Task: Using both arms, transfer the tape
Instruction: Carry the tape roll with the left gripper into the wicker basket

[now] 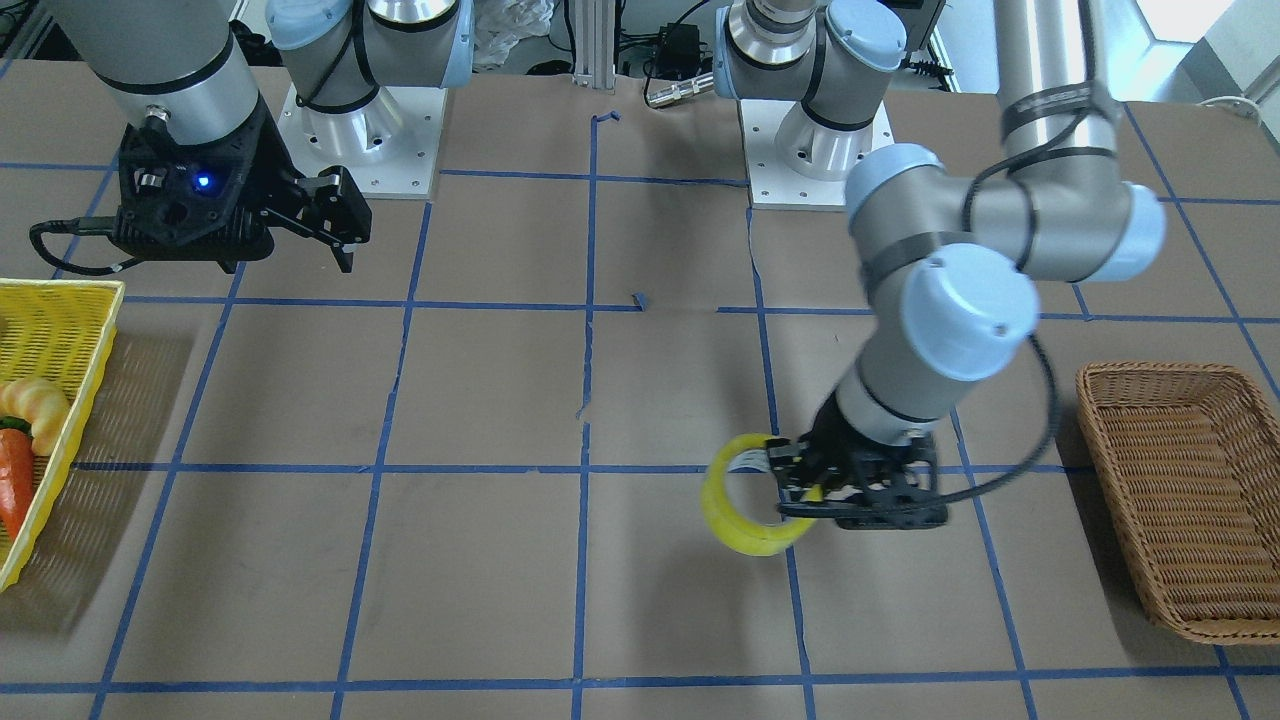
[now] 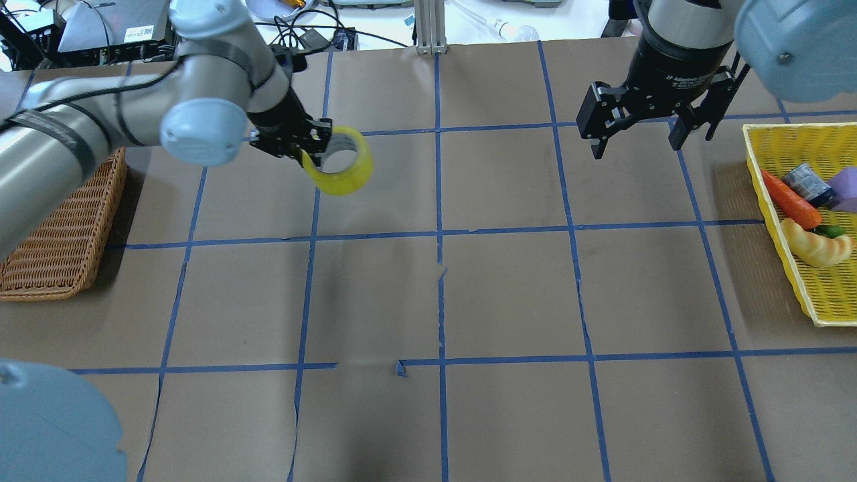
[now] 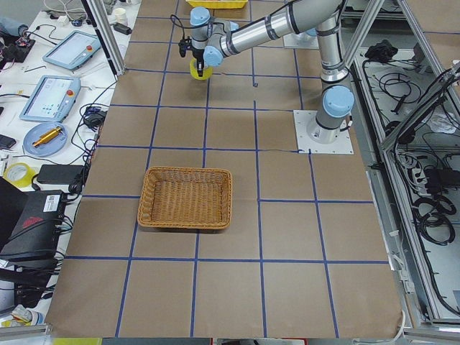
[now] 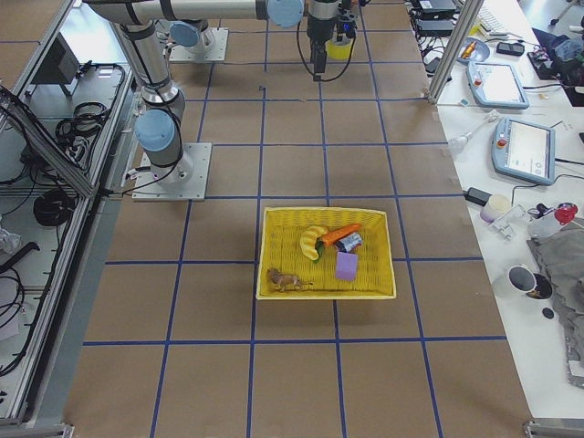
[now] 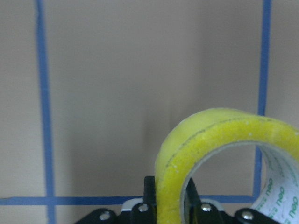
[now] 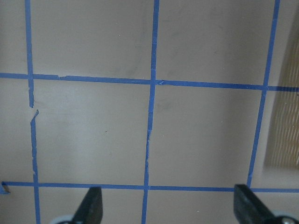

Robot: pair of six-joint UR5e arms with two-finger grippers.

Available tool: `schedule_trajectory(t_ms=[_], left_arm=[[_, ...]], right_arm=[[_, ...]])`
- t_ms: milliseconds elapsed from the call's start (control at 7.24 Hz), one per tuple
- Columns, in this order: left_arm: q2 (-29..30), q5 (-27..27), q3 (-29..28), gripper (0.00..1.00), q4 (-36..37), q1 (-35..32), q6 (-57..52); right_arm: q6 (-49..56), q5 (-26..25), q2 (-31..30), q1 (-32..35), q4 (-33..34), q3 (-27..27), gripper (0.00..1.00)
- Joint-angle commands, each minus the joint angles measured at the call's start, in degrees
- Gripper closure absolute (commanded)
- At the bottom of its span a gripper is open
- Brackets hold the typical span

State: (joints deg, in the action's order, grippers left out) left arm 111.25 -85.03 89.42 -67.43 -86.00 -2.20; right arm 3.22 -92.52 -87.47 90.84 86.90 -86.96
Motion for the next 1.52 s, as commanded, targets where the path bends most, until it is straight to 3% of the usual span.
schedule_trajectory(t_ms=[0,553,1106,1244,1382], left_arm=[[0.0,-3.3,-6.2,1.0,-7.1,15.6,-22.2],[7.5,-6.1,-14.4,1.0,-6.3,34.2,-50.6],[17.0,-5.3,-15.2,1.0,-0.9,38.4,-56.5],[17.9,-4.7,-15.2,1.0,0.8,39.3,-58.3],[18.4,-4.8,-15.2,0.77,1.3,39.3,-58.3]], right_arm=[[1.7,-0.6,-0.2,-0.1,-0.2,-0.1,0.0],[1.7,-1.9,-0.2,0.0,-0.2,-0.4,0.0],[1.6,-2.4,-0.2,0.1,-0.3,-0.4,0.0],[1.8,-4.7,-0.2,0.2,-0.3,-0.4,0.0],[1.8,-5.4,-0.2,0.1,-0.3,-0.4,0.0]])
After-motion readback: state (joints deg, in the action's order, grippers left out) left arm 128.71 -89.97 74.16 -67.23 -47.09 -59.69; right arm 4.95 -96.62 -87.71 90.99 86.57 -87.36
